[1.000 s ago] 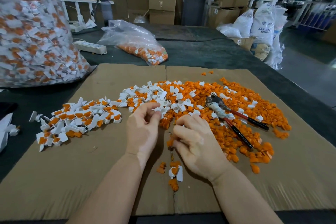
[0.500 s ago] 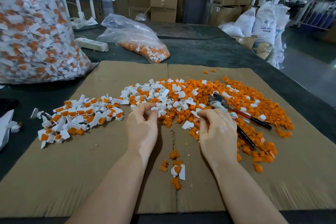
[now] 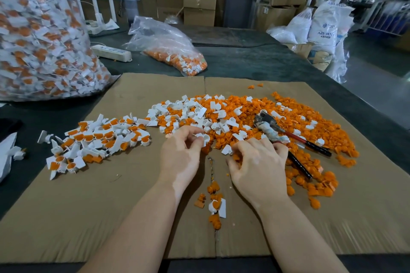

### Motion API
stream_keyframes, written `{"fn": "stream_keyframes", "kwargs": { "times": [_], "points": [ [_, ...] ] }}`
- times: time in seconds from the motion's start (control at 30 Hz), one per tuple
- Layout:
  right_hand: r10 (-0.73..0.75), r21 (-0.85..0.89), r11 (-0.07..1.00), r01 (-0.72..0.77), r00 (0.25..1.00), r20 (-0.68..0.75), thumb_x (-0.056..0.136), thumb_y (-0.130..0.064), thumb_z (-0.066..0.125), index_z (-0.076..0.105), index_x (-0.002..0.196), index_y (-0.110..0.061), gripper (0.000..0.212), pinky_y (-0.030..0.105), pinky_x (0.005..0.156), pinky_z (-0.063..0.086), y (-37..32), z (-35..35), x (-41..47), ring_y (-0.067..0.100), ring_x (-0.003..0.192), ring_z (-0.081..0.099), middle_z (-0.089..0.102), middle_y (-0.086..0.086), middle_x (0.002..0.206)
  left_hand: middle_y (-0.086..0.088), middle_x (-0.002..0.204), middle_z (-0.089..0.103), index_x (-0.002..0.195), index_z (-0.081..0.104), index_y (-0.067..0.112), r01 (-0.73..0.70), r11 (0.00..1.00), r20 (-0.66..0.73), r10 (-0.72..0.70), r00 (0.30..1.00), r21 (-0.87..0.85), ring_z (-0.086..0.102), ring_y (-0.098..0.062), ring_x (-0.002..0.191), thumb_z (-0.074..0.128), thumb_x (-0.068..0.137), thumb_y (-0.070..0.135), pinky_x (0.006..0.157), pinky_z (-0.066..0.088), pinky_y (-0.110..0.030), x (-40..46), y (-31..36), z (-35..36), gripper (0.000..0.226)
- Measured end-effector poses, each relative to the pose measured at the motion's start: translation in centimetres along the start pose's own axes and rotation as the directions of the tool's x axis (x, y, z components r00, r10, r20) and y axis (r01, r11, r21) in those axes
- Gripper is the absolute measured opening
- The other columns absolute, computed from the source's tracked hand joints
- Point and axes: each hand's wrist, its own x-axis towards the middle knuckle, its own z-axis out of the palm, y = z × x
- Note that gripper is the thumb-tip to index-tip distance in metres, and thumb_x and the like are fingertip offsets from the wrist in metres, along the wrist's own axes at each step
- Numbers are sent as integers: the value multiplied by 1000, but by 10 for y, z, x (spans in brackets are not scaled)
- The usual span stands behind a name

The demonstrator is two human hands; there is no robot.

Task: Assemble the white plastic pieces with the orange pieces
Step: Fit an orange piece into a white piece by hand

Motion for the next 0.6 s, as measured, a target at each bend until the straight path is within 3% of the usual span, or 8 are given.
{"fn": "stream_keyframes", "kwargs": {
  "times": [0.13,0.23,0.3,0.37,0.5,0.6],
  "points": [
    [-13,-11,1000,12,999,-45,74,-15,78,67,68,-13,13,39,79,29,0,0,1,25,67,57,63,1,64,5,79,63,100,64,27,-78,995,99,71,993,68,58,-6,76,58,91,18,61,39,-4,-1,2,0,15],
    [32,238,971,-6,994,-105,83,-14,68,68,77,-12,7,36,72,43,2,-4,3,22,72,58,64,1,72,9,76,63,99,64,28,-131,989,177,118,977,63,58,-2,72,59,91,19,60,40,-5,-3,4,0,13],
    [118,551,833,-53,990,-83,87,-12,62,68,85,-13,6,23,70,49,3,-9,5,11,77,60,65,-3,77,11,74,61,100,65,27,-159,987,224,147,963,35,56,2,67,60,90,18,59,39,-5,-5,6,0,14],
    [189,740,660,-127,982,0,88,-8,60,67,89,-21,14,15,70,49,3,-13,6,5,79,62,66,-10,80,13,73,59,101,65,26,-189,982,249,180,952,13,54,6,65,62,89,16,60,38,-5,-7,8,1,16],
    [213,867,429,-254,961,176,88,4,56,65,89,-24,29,13,69,52,1,-19,9,6,76,67,69,-8,84,12,74,60,97,65,30,-206,977,261,215,941,-61,55,8,67,63,87,14,61,39,-4,-9,12,-1,18],
    [194,862,428,-271,959,206,89,3,56,67,87,-25,30,15,67,52,1,-20,10,7,75,66,69,-6,83,9,76,63,93,64,35,-215,972,274,234,933,-96,56,5,70,64,87,14,65,41,-5,-10,14,-4,22]
  ]
}}
